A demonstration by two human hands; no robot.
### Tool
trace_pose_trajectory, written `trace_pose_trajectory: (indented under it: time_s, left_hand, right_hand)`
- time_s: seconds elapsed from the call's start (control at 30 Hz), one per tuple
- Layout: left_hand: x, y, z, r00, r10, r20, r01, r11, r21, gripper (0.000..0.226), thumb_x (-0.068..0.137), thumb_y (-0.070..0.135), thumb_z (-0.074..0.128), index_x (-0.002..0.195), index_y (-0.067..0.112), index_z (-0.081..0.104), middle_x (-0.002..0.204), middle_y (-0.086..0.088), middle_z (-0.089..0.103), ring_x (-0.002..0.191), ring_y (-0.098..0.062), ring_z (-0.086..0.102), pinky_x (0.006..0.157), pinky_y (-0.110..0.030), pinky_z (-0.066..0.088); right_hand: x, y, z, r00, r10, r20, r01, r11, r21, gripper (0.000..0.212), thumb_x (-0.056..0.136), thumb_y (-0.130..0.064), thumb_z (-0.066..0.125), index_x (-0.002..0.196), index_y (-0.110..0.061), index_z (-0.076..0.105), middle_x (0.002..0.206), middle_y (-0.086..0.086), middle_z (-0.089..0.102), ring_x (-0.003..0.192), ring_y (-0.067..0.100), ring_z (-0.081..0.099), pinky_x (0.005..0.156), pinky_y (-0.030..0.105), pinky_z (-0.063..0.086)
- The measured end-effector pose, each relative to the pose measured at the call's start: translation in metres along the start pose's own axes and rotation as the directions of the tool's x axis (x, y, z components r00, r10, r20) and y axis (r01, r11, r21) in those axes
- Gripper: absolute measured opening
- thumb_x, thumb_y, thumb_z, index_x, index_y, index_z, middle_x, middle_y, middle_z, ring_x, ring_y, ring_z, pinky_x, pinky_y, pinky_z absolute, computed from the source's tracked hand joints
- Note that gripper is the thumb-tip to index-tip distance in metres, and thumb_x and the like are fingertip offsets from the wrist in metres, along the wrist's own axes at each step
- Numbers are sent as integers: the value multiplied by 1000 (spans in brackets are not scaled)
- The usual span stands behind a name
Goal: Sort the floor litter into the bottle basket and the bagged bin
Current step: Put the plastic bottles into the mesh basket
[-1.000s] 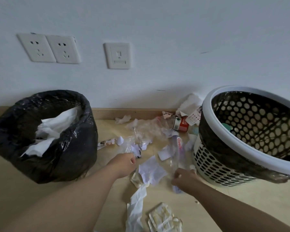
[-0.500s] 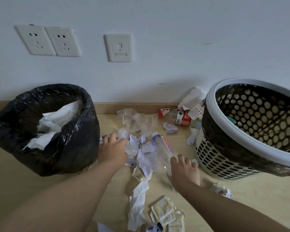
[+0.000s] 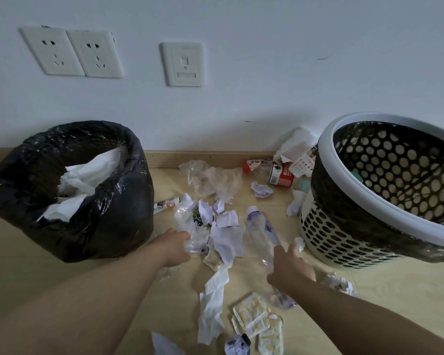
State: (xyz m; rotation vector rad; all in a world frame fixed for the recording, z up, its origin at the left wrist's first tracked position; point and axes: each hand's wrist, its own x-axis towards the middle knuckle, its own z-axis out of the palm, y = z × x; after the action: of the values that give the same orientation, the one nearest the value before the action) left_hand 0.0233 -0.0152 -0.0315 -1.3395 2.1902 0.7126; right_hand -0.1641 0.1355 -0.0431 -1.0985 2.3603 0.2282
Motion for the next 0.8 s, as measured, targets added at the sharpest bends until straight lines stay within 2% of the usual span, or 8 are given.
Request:
trace_pose_trajectory:
  time_s: [0.17,0.3,0.4,0.5,0.57,0.63,0.7,0.8]
  left_hand:
    - [4,6,2,1000,-8,-6,8,1000,-15,55,89,36,52,141,26,35,148,-5,28,131,-27,38,107,-33,37]
    - [7,16,3,999,-30,-15,30,999,-27,55,89,45,51,139,29,37,149,-4,26,135,-28,30,109,-36,33]
    - [8,29,-3,980,-28,-196,16,998,-60,44,89,48,46,131,34,45,149,-4,23,138,-26,20,108,-38,29]
    - [4,43,-14,922,15,-386,-96,977,-193,41,92,51,42,125,30,51,145,0,31,138,-21,23,109,-37,29]
    - [-3,57,-31,922,-19,-387,-197,837,-510,45,93,53,41,129,27,49,141,4,40,134,-18,32,110,-38,31]
    - [-14,74,-54,942,-32,-333,-274,499,-822,36,94,50,41,121,29,49,119,11,48,117,-11,44,103,-37,34]
    - [-19,87,-78,929,-27,-368,-352,233,-906,23,92,48,47,94,27,55,98,8,57,93,-12,56,89,-35,41]
    - [-30,103,-110,895,-30,-446,-444,38,-895,11,90,35,58,84,27,52,86,1,61,80,-18,61,74,-33,48]
  right_hand:
    - [2,9,8,997,73,1,-71,974,214,73,85,-16,60,140,-12,13,134,11,41,112,26,56,80,31,48]
    - [6,6,4,994,69,82,-102,841,532,87,77,-10,69,143,-13,12,109,12,51,86,24,60,56,26,50]
    - [13,-5,-11,997,36,62,-70,694,717,87,73,-11,73,142,-12,20,126,14,45,97,30,60,59,31,52]
    - [15,-20,-40,996,-93,1,50,548,835,79,74,-9,74,138,-15,30,123,7,45,90,26,61,64,33,54]
    - [13,-29,-60,983,-175,-51,128,467,875,75,73,-5,75,136,-14,35,121,6,47,95,24,59,74,34,55]
    - [9,-36,-78,963,-258,-76,184,426,886,75,72,-1,75,134,-16,36,123,8,48,101,29,60,81,41,54]
    - [3,-40,-94,942,-317,-110,244,421,873,76,72,3,73,134,-18,36,125,9,47,102,31,60,79,39,55]
    - [-5,-42,-123,908,-340,-247,382,422,823,77,70,4,74,134,-17,36,124,9,49,104,27,60,85,39,56]
